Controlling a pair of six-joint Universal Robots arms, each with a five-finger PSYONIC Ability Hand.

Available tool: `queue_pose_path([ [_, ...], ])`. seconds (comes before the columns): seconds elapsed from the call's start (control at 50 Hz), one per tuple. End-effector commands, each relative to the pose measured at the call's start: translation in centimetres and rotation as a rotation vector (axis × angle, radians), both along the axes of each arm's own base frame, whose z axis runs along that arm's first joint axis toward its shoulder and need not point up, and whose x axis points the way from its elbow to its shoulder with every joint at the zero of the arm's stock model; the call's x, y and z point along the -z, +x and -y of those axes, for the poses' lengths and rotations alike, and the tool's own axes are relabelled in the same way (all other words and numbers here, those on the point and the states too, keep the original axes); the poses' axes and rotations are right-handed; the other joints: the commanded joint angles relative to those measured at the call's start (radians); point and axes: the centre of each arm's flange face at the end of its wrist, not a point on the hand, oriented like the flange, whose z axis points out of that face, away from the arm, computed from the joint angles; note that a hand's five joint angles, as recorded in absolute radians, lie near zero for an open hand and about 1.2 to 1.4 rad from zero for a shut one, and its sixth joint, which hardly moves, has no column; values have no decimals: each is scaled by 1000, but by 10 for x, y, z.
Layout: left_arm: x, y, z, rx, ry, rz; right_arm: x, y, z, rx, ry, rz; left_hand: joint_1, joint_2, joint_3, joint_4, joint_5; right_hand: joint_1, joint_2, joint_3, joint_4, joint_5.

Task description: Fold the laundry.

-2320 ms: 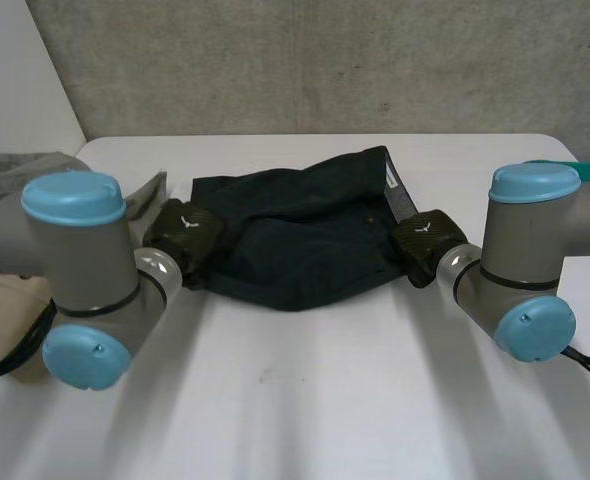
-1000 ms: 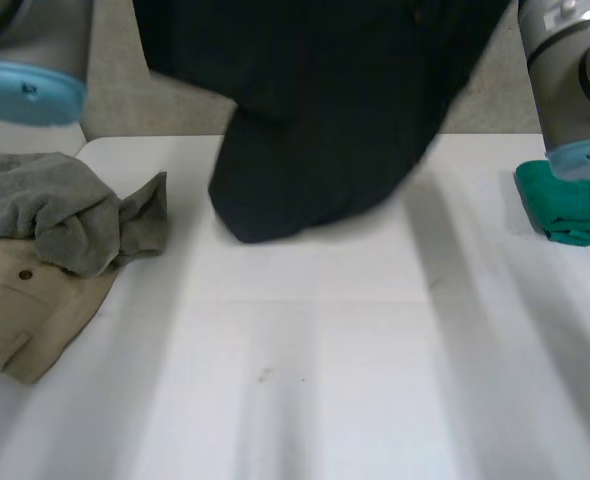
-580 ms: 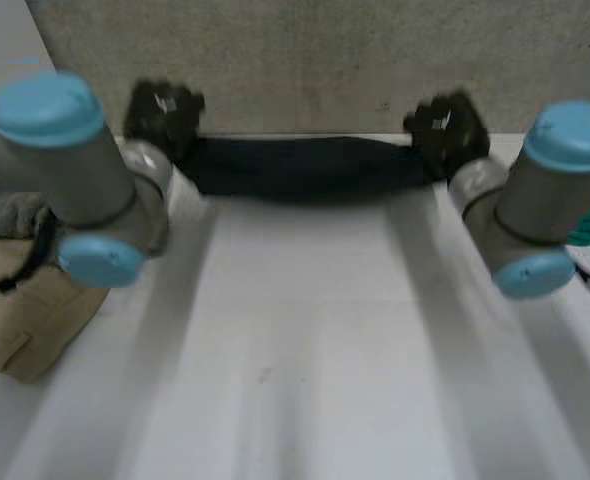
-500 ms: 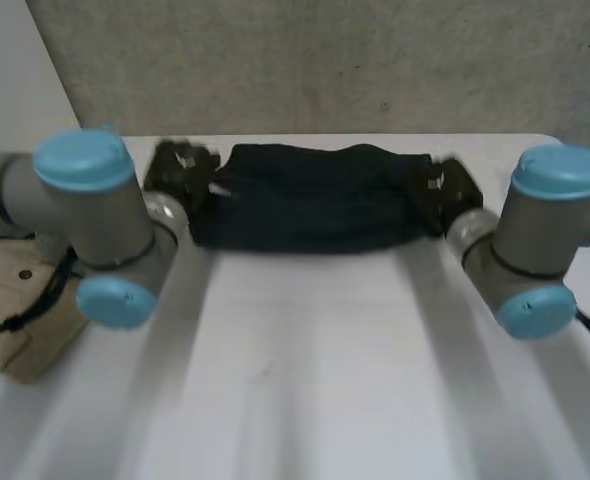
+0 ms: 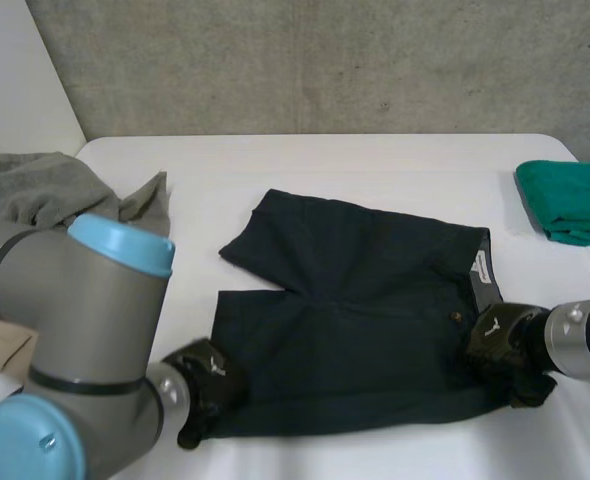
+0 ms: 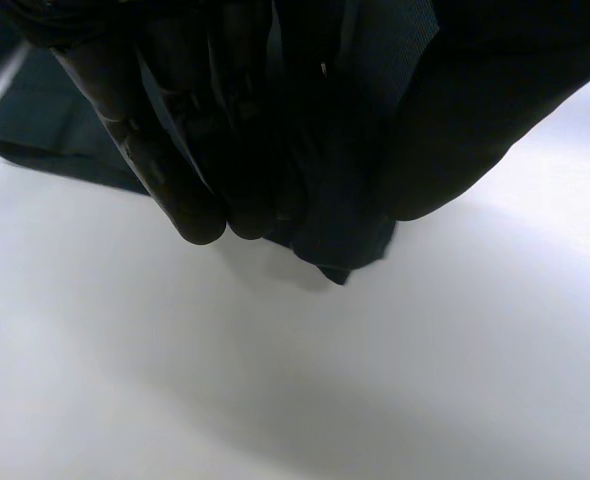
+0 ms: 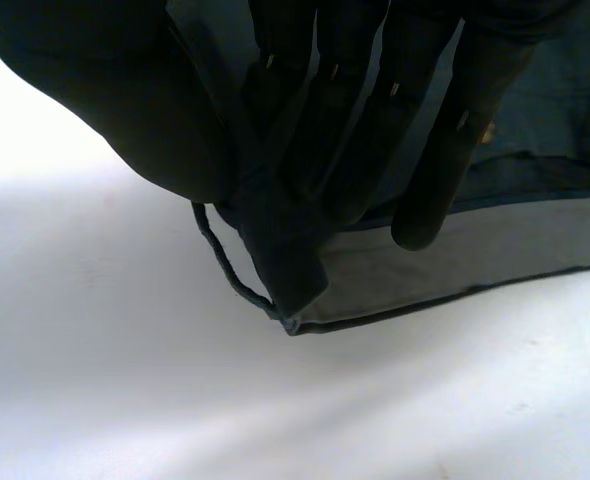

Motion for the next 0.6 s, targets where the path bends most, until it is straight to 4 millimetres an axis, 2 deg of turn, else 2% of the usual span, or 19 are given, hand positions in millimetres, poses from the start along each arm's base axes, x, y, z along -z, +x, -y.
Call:
queue_pose_path([
  [0.02, -19, -24, 54, -63, -188, -92, 3, 8, 38, 135, -161, 126, 225, 200, 207, 201, 228, 274, 221, 207, 198, 206],
  [0.08, -27, -36, 80, -81, -282, -156, 1, 10, 56, 197, -246, 189, 225, 200, 207, 201, 228, 274, 221, 207, 198, 206],
  [0.14, -45, -57, 126, -105, -476, -271, -5, 12, 89, 314, -416, 312, 225, 200, 207, 201, 228, 274, 221, 207, 198, 206],
  [0.18, -53, -65, 145, -111, -562, -316, -6, 13, 103, 348, -489, 363, 225, 200, 207, 201, 228, 274, 221, 207, 198, 206],
  [0.2, -60, -73, 163, -116, -646, -356, -6, 16, 116, 366, -560, 405, 225, 200, 207, 201, 228, 274, 221, 207, 198, 206],
  [0.28, -68, -95, 199, -86, -829, -432, 2, 21, 150, 378, -735, 467, 225, 200, 207, 201, 228, 274, 221, 207, 198, 206],
  [0.32, -65, -104, 211, -67, -893, -440, 8, 22, 162, 381, -786, 474, 225, 200, 207, 201, 228, 274, 221, 207, 198, 206],
  [0.34, -55, -110, 222, -55, -938, -421, 14, 25, 173, 380, -841, 477, 225, 200, 207, 201, 228, 274, 221, 207, 198, 206],
  [0.4, -33, -117, 239, -49, -990, -388, 29, 31, 190, 372, -901, 468, 225, 200, 207, 201, 228, 274, 221, 207, 198, 206],
  [0.5, -13, -123, 250, -52, -1027, -414, 50, 41, 203, 361, -950, 446, 225, 200, 207, 201, 228, 274, 221, 207, 198, 206],
  [0.54, -11, -126, 250, -58, -1034, -436, 56, 41, 208, 377, -975, 424, 225, 200, 207, 201, 228, -144, -197, -211, -219, -212],
  [0.56, -11, -128, 249, -57, -1038, -445, 57, 42, 208, 381, -982, 416, 141, 116, 123, 117, 144, -474, -527, -542, -550, -543],
  [0.58, -12, -132, 247, -56, -1048, -468, 58, 43, 208, 396, -991, 395, -363, -388, -381, -387, -360, -947, -1001, -1015, -1023, -1016],
  [0.6, -13, -135, 245, -52, -1053, -479, 58, 43, 207, 408, -997, 388, -592, -617, -609, -615, -589, -947, -1001, -1015, -1023, -1016],
])
